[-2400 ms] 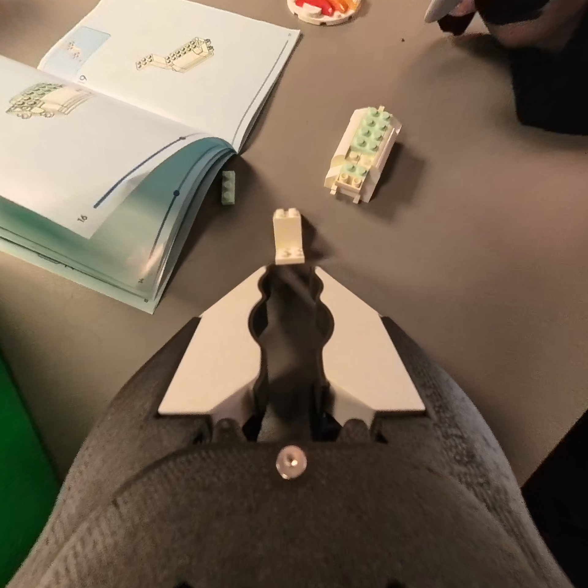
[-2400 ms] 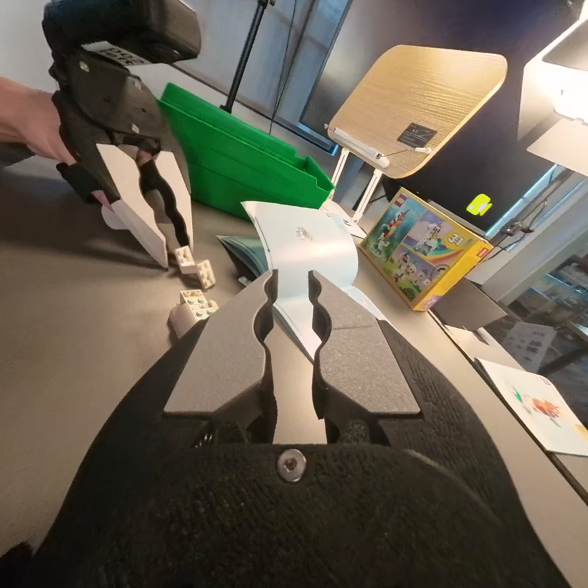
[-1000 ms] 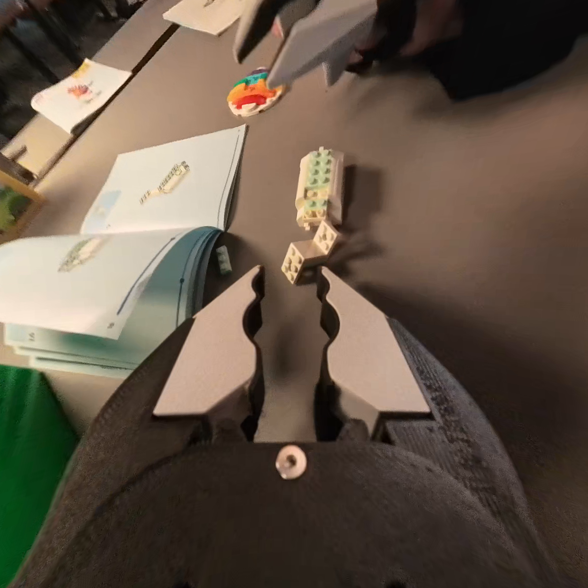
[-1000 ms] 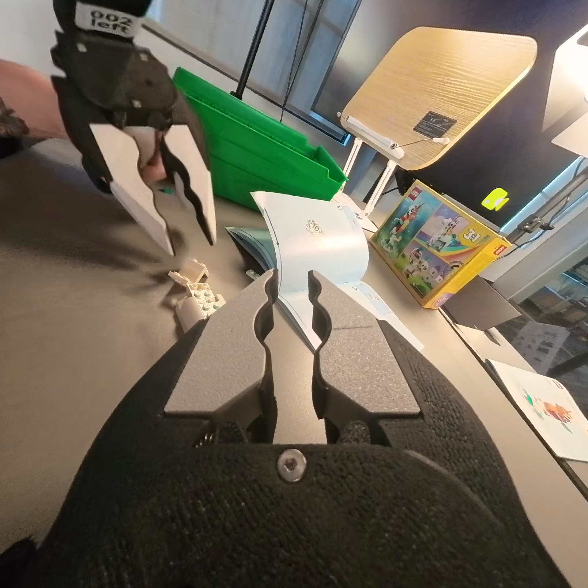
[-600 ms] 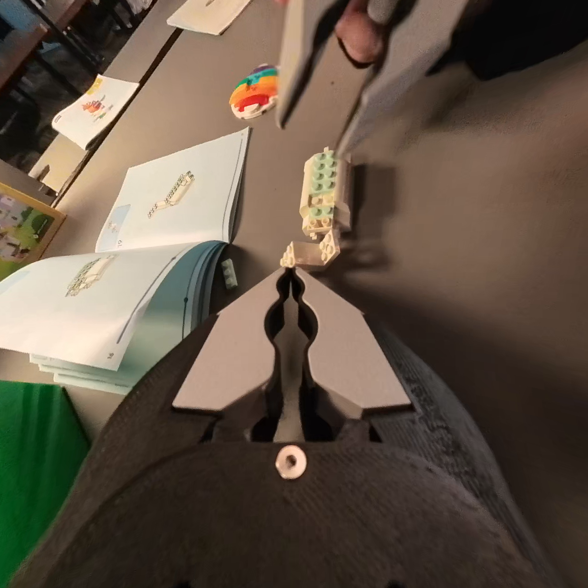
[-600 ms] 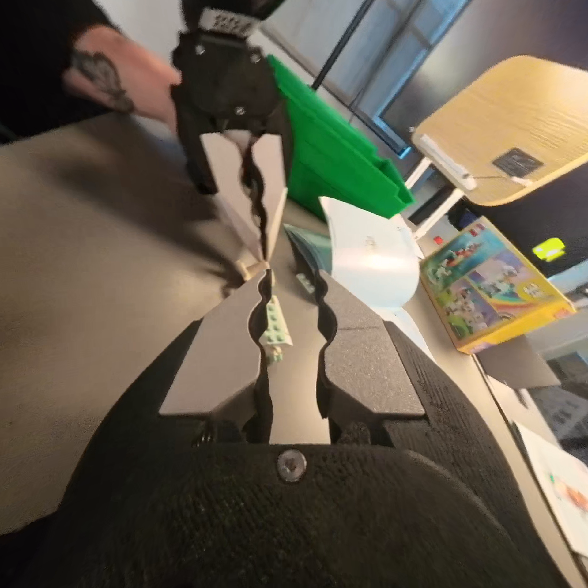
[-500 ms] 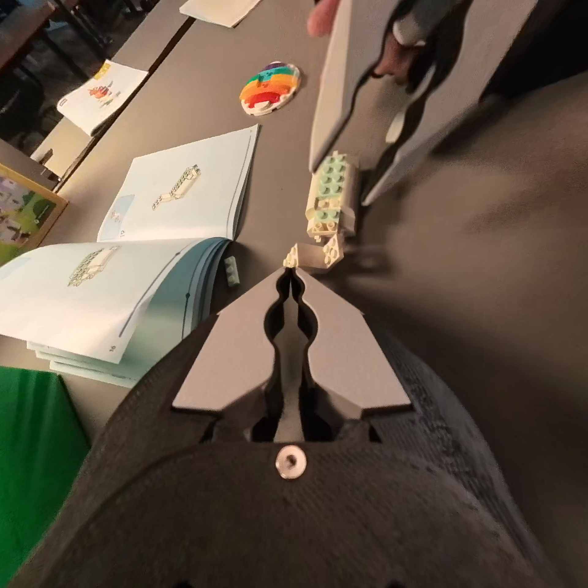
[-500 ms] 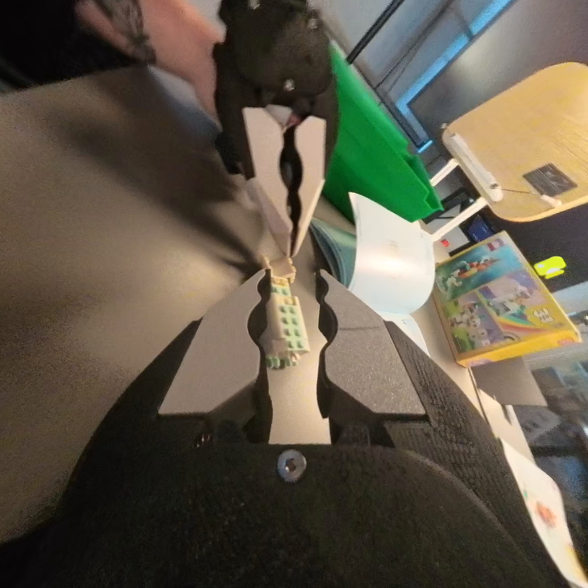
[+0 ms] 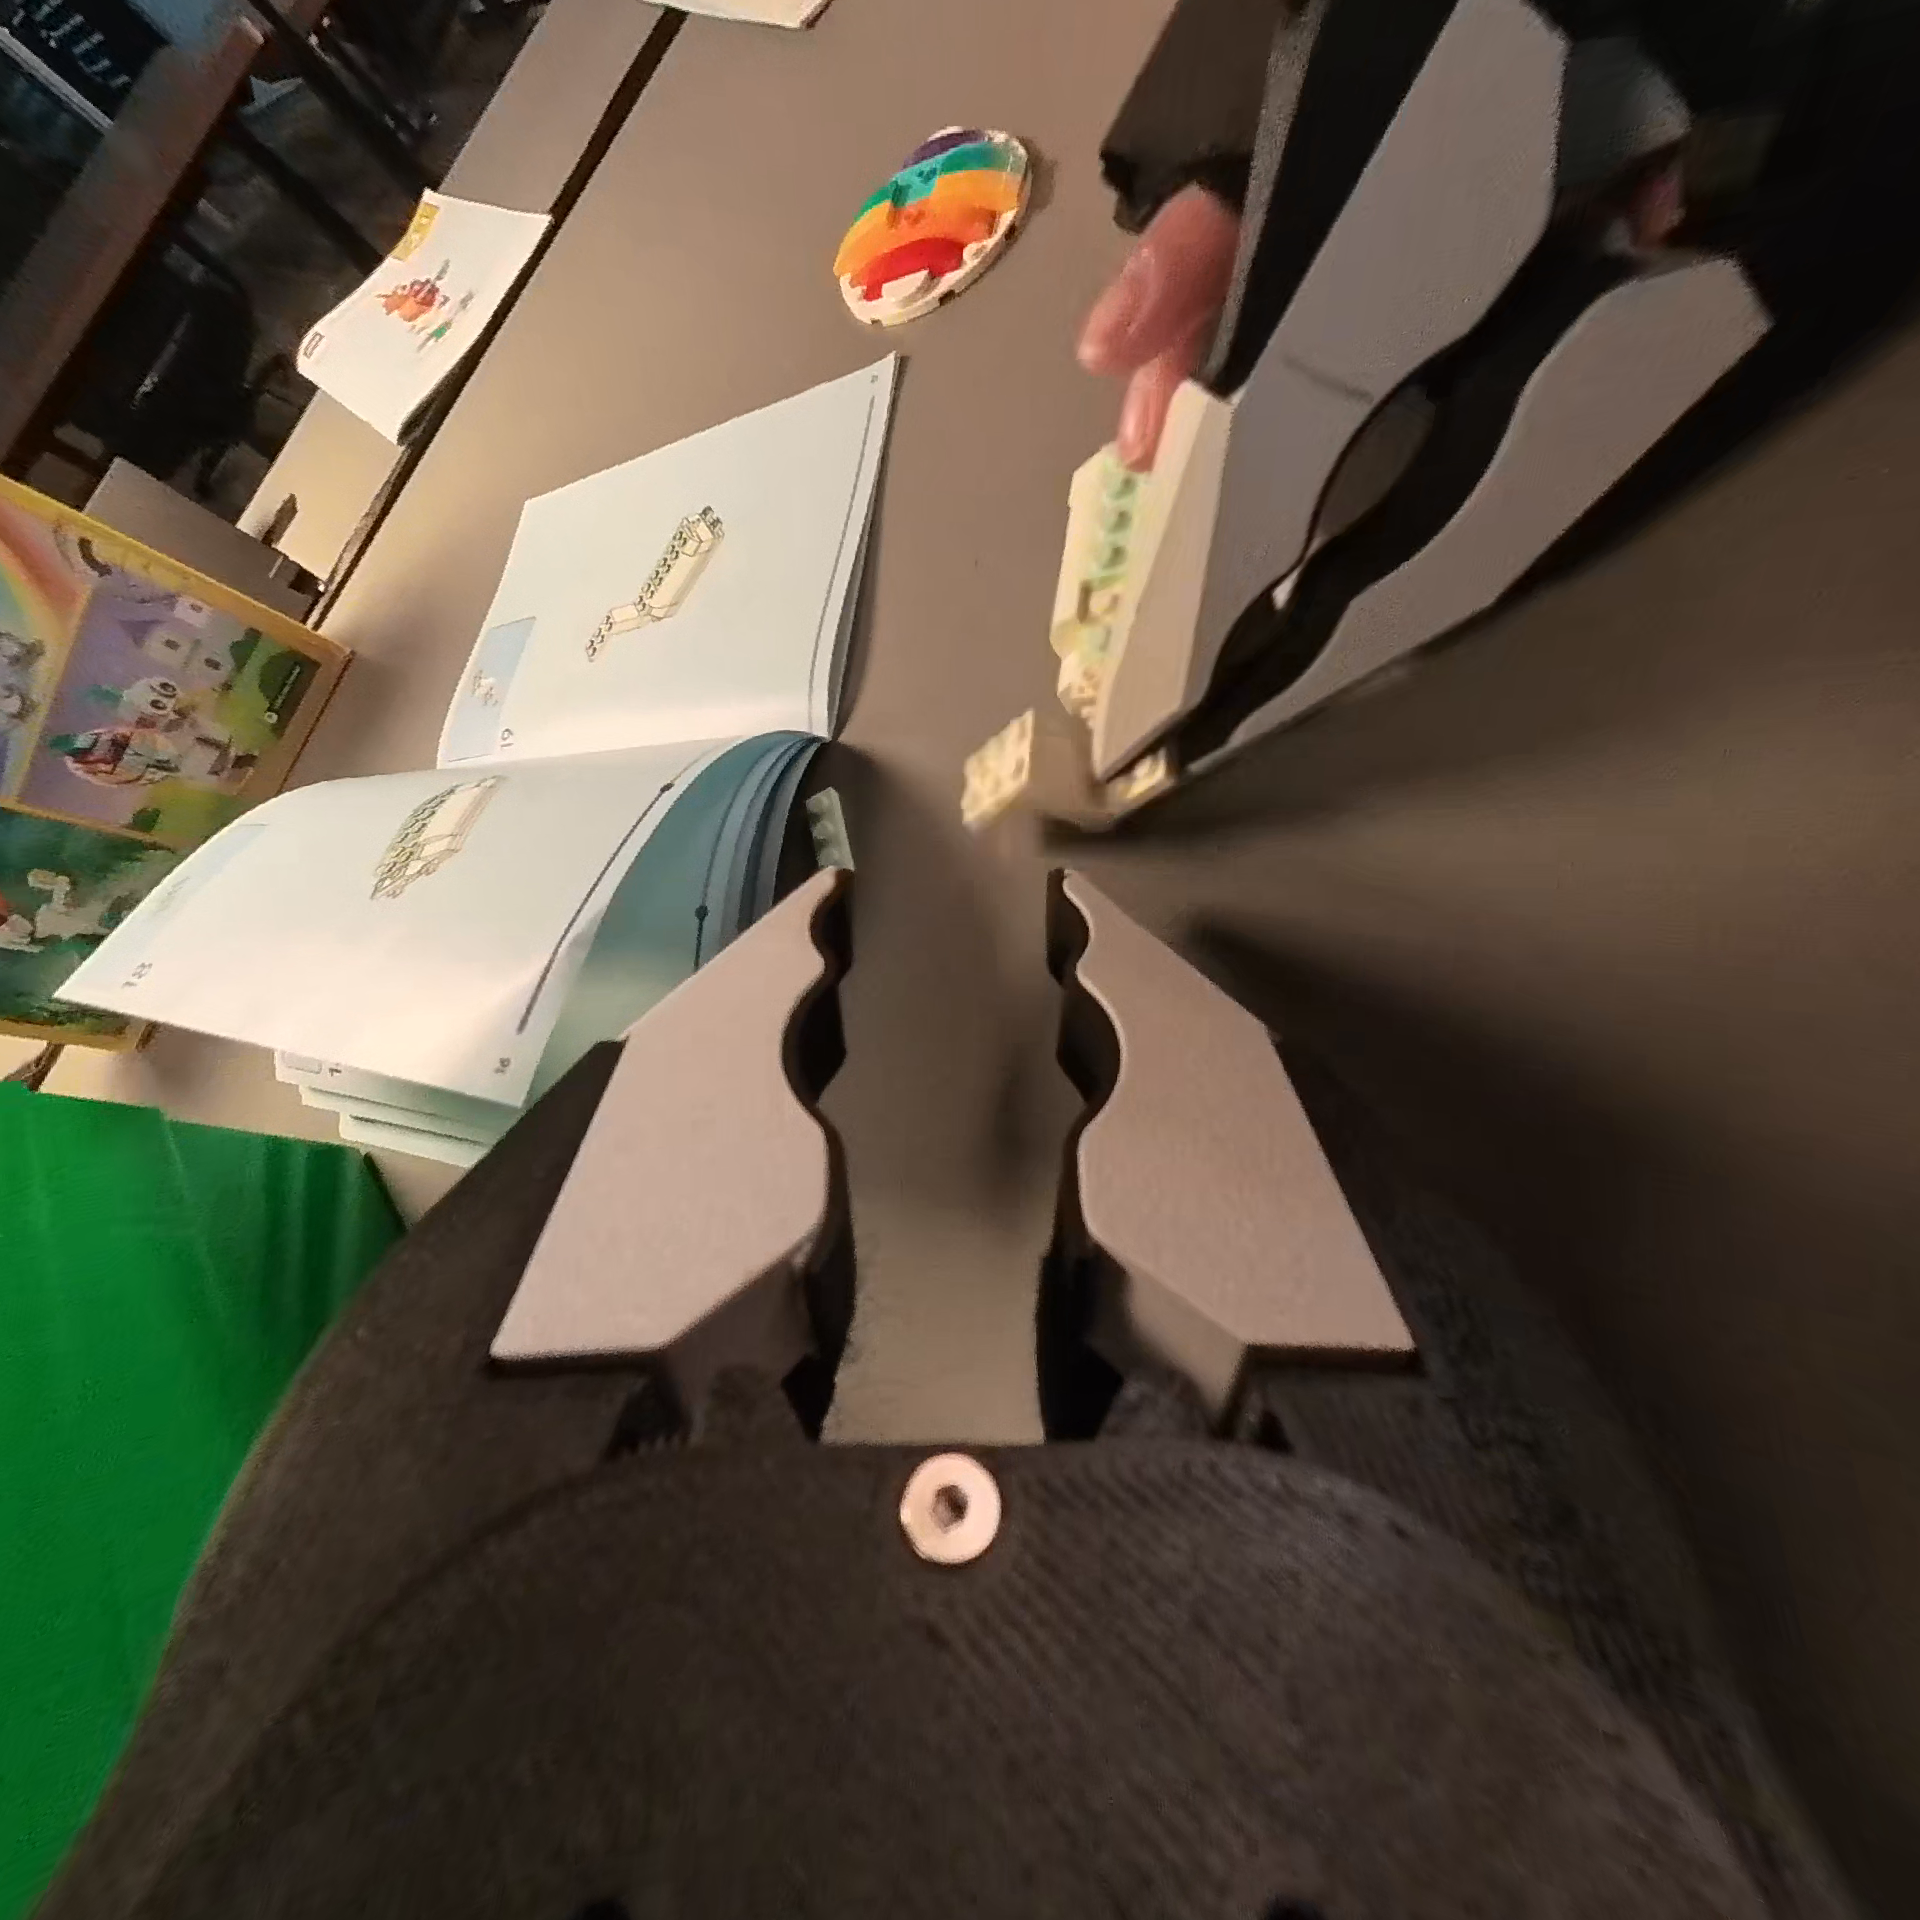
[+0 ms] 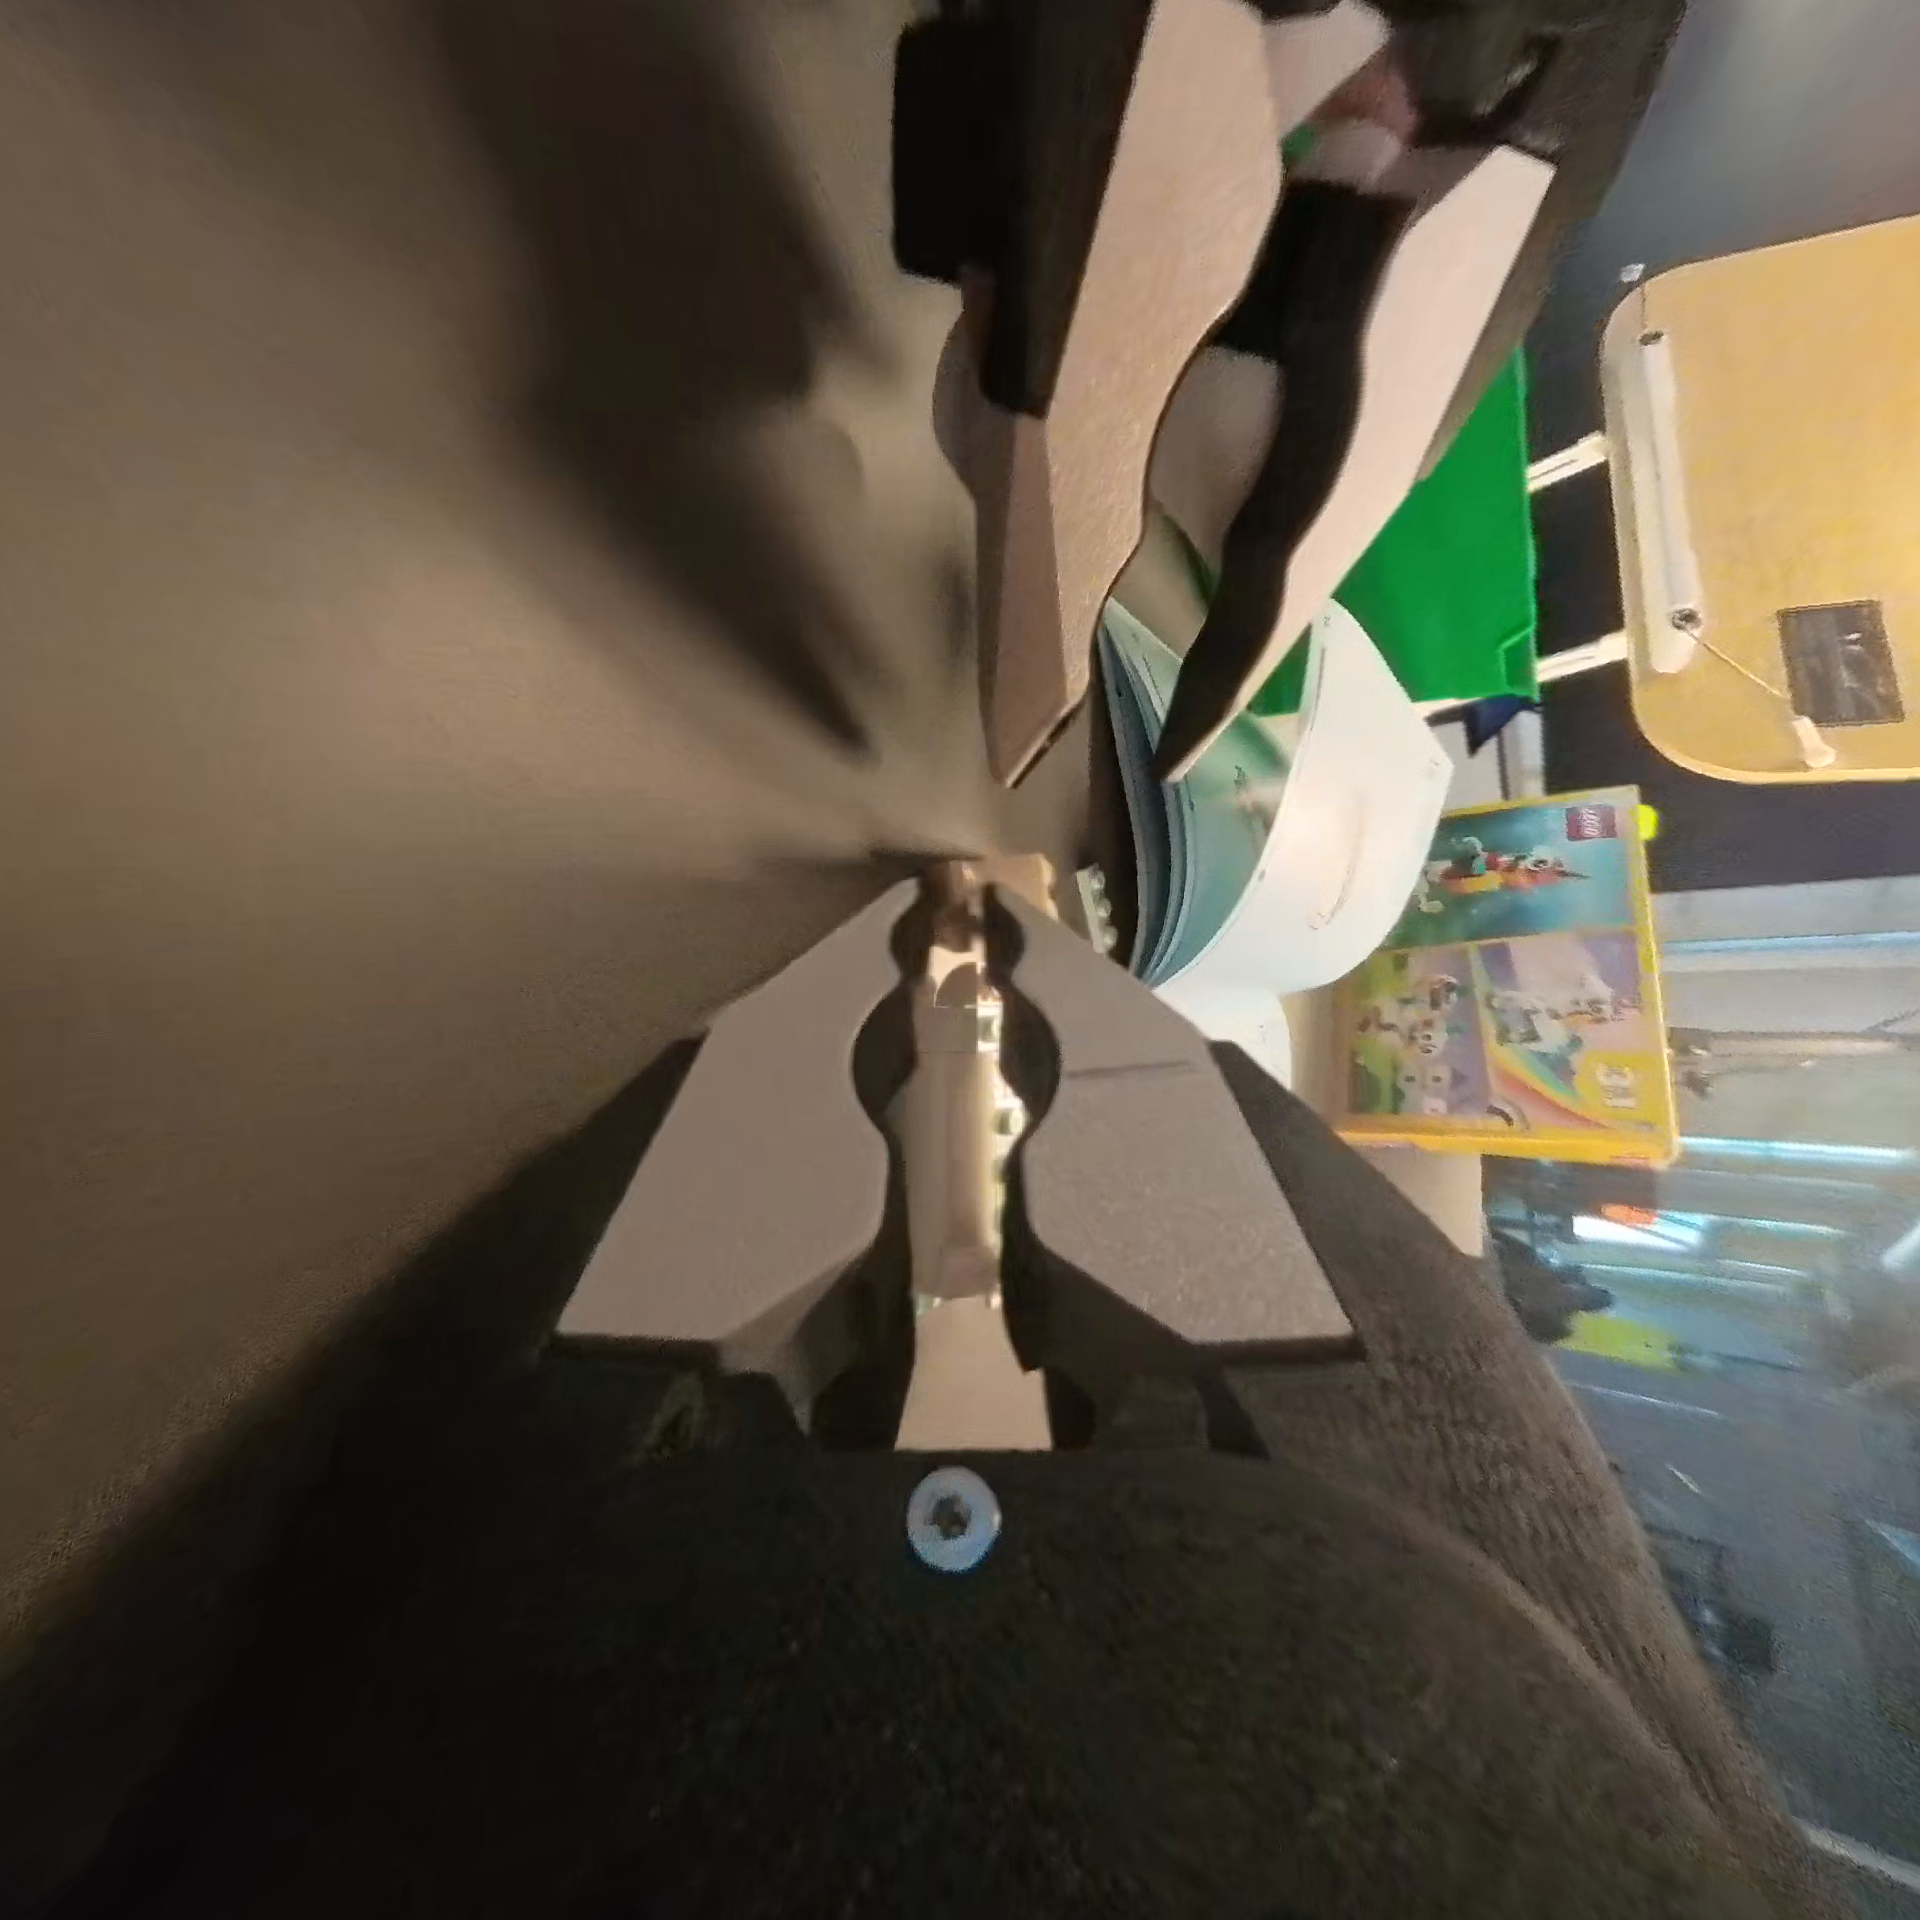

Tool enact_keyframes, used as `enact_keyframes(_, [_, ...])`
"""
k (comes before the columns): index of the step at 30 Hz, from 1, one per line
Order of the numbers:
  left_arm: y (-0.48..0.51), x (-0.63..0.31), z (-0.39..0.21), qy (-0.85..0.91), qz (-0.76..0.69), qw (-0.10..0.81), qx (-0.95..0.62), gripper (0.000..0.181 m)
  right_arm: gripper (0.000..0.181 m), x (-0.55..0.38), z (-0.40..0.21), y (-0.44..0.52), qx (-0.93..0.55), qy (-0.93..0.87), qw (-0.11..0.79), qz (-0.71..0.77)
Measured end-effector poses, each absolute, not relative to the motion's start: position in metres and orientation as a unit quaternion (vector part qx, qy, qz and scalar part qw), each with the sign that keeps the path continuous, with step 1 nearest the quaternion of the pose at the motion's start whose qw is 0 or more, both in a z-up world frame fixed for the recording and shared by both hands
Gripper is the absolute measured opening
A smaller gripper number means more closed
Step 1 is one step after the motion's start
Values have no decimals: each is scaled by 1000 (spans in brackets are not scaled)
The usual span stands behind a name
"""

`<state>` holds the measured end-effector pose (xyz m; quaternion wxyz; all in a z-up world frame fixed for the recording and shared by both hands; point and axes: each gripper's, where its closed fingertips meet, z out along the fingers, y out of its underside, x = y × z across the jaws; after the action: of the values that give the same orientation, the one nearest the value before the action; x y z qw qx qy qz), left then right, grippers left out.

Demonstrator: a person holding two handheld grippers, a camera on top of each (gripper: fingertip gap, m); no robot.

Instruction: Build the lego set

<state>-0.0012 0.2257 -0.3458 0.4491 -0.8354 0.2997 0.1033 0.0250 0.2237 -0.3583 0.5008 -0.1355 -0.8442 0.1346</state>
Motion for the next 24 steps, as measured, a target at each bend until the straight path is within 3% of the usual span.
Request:
enact_keyframes(2, [223, 1, -344, 303, 97, 454, -832, 36, 3, 24, -353, 224, -147, -838, 505, 146])
enact_keyframes(5, [220, 11, -333, 276, 23, 490, -826, 38, 2, 30, -330, 215, -176, -808, 487, 280])
enact_keyframes(10, [211, 32, -284, 158, -262, 572, -761, 38, 2, 59, -286, 210, -150, -735, 452, 482])
enact_keyframes(19, [210, 57, -280, 44, -539, 465, -701, 50, 2, 73, -287, 191, -109, -738, 430, 509])
enact_keyframes(24, [201, 83, -286, 46, -605, 388, -694, 26, 2, 77, -285, 181, -93, -737, 428, 515])
